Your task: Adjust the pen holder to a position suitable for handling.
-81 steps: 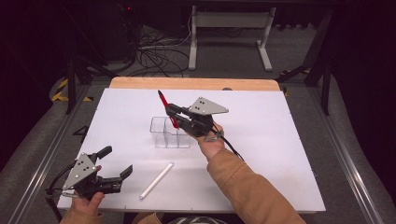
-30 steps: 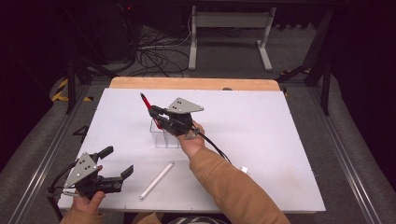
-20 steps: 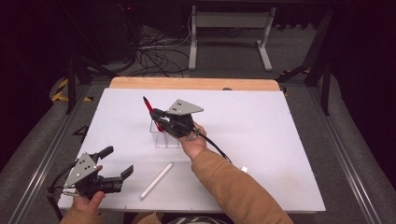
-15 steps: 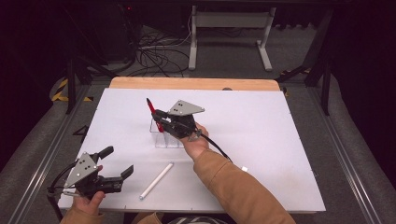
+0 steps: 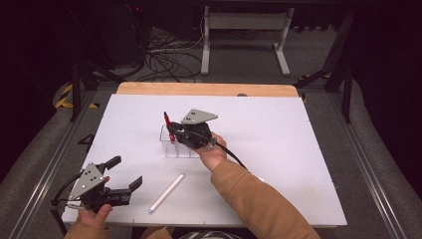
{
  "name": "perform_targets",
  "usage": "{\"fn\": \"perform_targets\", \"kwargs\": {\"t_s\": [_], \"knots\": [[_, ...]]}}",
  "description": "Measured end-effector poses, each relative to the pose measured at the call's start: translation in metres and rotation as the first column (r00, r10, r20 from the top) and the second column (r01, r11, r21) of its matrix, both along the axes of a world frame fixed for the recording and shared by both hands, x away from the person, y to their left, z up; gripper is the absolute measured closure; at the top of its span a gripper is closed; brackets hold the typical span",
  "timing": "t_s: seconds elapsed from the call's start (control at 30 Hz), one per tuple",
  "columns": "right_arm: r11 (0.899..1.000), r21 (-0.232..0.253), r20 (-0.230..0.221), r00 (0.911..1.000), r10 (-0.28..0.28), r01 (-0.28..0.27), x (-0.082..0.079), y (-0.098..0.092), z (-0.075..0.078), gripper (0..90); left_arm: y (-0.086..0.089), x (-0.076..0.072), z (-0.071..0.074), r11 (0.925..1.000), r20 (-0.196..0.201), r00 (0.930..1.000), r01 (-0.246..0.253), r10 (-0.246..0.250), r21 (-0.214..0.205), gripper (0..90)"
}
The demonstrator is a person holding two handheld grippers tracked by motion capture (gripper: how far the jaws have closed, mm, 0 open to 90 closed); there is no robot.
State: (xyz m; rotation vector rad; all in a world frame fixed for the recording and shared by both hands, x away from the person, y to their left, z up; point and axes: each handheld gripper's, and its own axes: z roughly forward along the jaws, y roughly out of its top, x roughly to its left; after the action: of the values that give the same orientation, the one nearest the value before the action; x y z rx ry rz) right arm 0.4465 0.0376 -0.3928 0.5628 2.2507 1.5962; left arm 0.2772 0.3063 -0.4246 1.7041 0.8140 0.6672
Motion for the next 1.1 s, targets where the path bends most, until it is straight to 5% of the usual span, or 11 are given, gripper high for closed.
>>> {"fn": "perform_targets", "kwargs": {"t_s": [0.8, 1.1], "knots": [[0.997, -0.082, -0.039, 0.9992, 0.003, -0.006, -0.0019, 0.0021, -0.0065, 78.2, -0.0005, 0.0001, -0.0002, 1.0, -0.003, 1.0, 0.001, -0.001, 0.002, 5.9], [0.998, -0.058, -0.01, 0.9996, -0.026, 0.025, -0.0038, -0.0001, -0.0011, 47.9, -0.0005, 0.0, -0.0001, 1.0, -0.003, 1.0, 0.001, -0.001, 0.001, 5.9]]}}
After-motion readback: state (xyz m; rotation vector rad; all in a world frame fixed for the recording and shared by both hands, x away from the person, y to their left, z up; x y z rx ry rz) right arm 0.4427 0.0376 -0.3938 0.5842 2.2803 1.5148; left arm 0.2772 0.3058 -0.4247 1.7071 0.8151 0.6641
